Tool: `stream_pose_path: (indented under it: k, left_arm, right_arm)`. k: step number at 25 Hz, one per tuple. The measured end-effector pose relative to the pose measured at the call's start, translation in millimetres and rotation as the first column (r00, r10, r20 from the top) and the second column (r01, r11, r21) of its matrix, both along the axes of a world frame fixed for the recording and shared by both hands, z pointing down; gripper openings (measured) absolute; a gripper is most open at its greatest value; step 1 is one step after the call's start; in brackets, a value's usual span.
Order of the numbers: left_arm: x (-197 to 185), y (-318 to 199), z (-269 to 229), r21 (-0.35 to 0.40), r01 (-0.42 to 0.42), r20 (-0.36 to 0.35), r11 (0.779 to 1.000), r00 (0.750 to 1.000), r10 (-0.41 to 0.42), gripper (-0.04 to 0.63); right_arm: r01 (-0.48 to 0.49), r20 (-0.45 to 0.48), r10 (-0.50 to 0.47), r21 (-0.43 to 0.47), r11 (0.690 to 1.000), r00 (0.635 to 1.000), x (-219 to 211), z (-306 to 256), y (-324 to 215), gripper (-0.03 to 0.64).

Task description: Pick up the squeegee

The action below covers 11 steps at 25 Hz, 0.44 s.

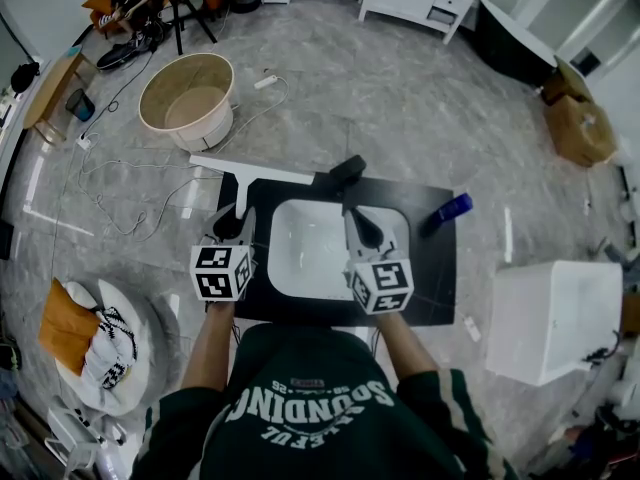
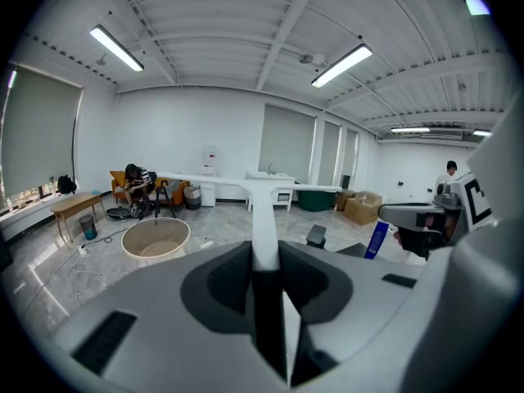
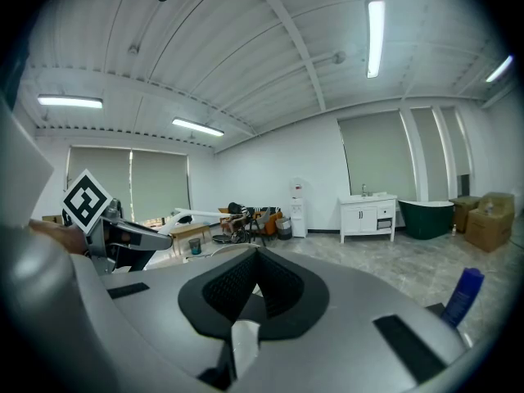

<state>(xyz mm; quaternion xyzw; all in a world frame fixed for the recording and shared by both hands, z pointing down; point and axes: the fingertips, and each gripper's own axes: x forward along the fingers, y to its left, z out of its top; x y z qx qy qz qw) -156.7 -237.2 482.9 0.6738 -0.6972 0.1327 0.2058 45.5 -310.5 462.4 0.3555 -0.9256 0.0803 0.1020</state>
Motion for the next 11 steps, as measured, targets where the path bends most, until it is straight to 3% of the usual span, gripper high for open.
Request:
stream_pose_path:
  k: [11]
  left_arm:
    - [-2.4,-3.1,8.9,-0.011,0.000,-0.010,1.000,1.000,0.000,0.087]
  right_arm:
    - [0.019,-0.004,-0.019,0.003,1.000,1.000,-6.1,6.8,-2.3,0.000]
